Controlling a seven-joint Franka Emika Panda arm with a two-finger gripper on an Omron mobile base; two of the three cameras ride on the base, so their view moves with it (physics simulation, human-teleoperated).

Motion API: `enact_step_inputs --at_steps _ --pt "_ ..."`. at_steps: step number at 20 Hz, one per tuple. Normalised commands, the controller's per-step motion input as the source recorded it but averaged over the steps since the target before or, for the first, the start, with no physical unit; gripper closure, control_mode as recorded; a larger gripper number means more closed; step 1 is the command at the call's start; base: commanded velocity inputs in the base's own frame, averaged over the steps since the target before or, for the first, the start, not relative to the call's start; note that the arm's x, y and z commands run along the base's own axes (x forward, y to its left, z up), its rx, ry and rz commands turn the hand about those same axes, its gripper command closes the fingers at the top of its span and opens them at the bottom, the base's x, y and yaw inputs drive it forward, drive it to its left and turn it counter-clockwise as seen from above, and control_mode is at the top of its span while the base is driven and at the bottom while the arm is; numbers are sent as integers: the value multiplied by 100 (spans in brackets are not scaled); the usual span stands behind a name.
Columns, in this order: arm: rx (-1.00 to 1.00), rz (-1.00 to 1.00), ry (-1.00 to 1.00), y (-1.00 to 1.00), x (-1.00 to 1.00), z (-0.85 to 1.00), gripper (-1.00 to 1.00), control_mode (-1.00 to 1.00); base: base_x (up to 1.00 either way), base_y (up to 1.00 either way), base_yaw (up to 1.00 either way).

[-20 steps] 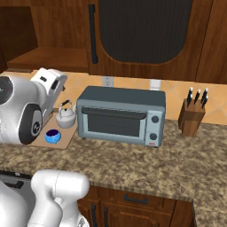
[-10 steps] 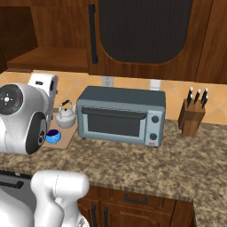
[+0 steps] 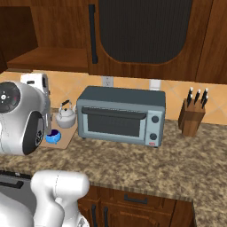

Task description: Pick the kettle from the counter and place it on the tray. Then pick the mug from the cabinet and place it on the tray. Then close the cabinet doors.

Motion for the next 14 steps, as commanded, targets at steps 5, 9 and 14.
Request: enact_step_inputs --at_steps 5,9,14 --pt "-8 3 0 28 -26 2 -100 -100 0 0 0" --pt "-3 0 0 27 -27 1 -100 -100 0 0 0" --pt "-1 0 0 32 -24 5 -100 -100 0 0 0"
